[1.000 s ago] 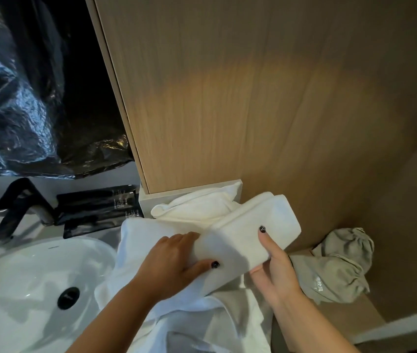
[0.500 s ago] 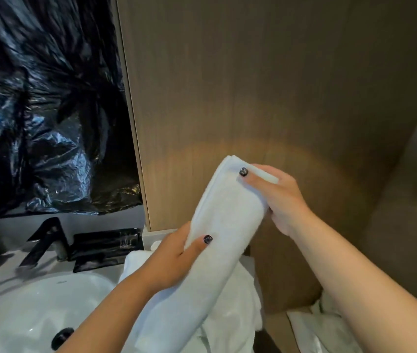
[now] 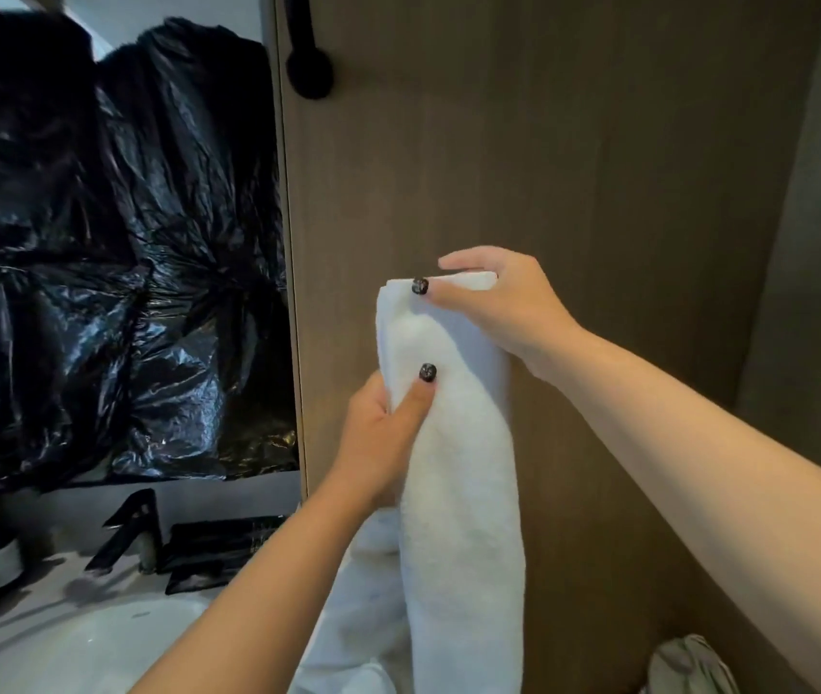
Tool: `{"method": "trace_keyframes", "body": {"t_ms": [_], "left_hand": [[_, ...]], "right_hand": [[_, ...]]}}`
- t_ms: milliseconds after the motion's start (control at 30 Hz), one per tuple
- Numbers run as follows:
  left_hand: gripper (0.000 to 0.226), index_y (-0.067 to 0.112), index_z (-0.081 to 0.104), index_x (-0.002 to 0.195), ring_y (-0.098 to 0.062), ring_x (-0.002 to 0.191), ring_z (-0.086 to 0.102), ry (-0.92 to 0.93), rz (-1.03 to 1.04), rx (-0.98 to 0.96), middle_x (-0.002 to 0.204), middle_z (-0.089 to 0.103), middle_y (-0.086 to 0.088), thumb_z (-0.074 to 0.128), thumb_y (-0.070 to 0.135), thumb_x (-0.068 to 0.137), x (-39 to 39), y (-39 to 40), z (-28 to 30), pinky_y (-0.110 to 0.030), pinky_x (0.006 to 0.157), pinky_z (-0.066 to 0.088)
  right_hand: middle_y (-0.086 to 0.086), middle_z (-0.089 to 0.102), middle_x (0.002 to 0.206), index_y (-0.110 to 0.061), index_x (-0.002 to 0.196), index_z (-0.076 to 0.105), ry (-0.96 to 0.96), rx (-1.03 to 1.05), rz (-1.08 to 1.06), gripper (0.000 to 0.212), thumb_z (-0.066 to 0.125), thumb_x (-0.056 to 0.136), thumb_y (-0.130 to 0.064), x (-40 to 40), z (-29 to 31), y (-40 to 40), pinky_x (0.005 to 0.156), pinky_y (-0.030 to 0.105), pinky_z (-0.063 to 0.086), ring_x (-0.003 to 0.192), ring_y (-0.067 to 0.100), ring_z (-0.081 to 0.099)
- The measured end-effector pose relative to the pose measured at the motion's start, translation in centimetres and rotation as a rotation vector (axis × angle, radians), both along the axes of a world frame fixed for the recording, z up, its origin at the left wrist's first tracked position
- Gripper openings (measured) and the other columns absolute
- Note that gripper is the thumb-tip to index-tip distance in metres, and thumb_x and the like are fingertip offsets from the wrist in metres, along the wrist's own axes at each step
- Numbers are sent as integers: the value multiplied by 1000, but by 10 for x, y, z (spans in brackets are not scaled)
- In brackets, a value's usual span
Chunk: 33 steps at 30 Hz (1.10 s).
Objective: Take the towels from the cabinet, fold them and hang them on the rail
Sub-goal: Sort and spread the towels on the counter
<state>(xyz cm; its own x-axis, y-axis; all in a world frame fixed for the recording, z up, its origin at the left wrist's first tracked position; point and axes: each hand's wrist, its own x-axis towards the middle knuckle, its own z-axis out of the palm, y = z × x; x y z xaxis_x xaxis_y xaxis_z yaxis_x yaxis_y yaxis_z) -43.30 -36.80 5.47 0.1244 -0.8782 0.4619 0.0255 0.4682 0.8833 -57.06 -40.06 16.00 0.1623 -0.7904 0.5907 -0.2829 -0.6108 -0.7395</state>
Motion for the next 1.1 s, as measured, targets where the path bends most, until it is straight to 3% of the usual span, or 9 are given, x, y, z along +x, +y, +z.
{"method": "trace_keyframes", "body": {"t_ms": [100, 233, 367, 467, 667, 800, 867, 1000, 1100], "left_hand": [[22, 15, 65, 106, -9, 83, 70, 51, 123, -48, 96, 73, 0, 60, 33, 96, -7, 5, 22, -20, 67, 56], [20, 19, 65, 102, -17, 91, 72, 185, 165, -51, 100, 74, -1, 61, 38, 96, -5, 11, 50, -34, 78, 60], [28, 14, 66, 109, -18, 91, 72, 200, 116, 1, 101, 74, -2, 60, 38, 96, -3, 15, 67, -41, 84, 60], [27, 13, 65, 109, -18, 91, 72, 187, 92, 39, 100, 73, -2, 59, 37, 97, 0, 22, 72, -37, 81, 60], [28, 14, 62, 111, -19, 92, 69, 259, 97, 84, 103, 71, -3, 57, 38, 98, 25, 41, 76, -38, 84, 59], [27, 13, 62, 113, -18, 93, 69, 299, 71, 89, 103, 70, -2, 57, 35, 98, 39, 54, 78, -37, 85, 58], [27, 13, 62, 114, -19, 94, 69, 282, 46, 94, 104, 70, -2, 57, 35, 98, 41, 61, 76, -38, 86, 58], [31, 14, 62, 116, -18, 95, 69, 239, -15, 75, 105, 70, -1, 57, 38, 98, 41, 72, 69, -38, 86, 58], [30, 16, 62, 113, -17, 94, 69, 205, -42, 57, 103, 70, 0, 57, 41, 98, 40, 78, 64, -36, 84, 58]], "right_hand": [[-4, 67, 109, -15, 119, 57, -224, 27, -18, 53, 81, 77, -38, -1, -19, 17, 81, 22, 54, 94, 3, 65], [4, 76, 99, -9, 108, 68, -211, 232, 84, 43, 79, 79, -39, -7, -57, 36, 79, 34, 58, 91, 18, 73], [3, 77, 96, -11, 102, 71, -283, 370, 225, 28, 80, 78, -20, -10, -77, 59, 69, 25, 57, 87, 18, 74], [-1, 77, 95, -15, 104, 69, -266, 482, 240, 39, 81, 68, -22, -6, -98, 73, 67, 24, 57, 85, 14, 74], [2, 74, 109, -13, 119, 64, -274, 617, 208, 66, 92, 60, -25, 13, -162, 111, 80, 31, 57, 100, 19, 71], [5, 73, 112, -11, 121, 63, -336, 645, 174, 84, 96, 48, -39, 32, -204, 147, 83, 32, 57, 104, 20, 70], [4, 73, 112, -13, 120, 64, -361, 601, 110, 78, 92, 54, -43, 39, -217, 163, 80, 29, 57, 102, 17, 70], [-2, 74, 107, -17, 116, 65, -360, 486, 5, 38, 77, 80, -22, 47, -231, 193, 76, 20, 55, 97, 9, 70], [-6, 74, 107, -19, 115, 66, -331, 425, -34, 33, 75, 84, -20, 45, -239, 207, 77, 21, 54, 100, 10, 69]]}}
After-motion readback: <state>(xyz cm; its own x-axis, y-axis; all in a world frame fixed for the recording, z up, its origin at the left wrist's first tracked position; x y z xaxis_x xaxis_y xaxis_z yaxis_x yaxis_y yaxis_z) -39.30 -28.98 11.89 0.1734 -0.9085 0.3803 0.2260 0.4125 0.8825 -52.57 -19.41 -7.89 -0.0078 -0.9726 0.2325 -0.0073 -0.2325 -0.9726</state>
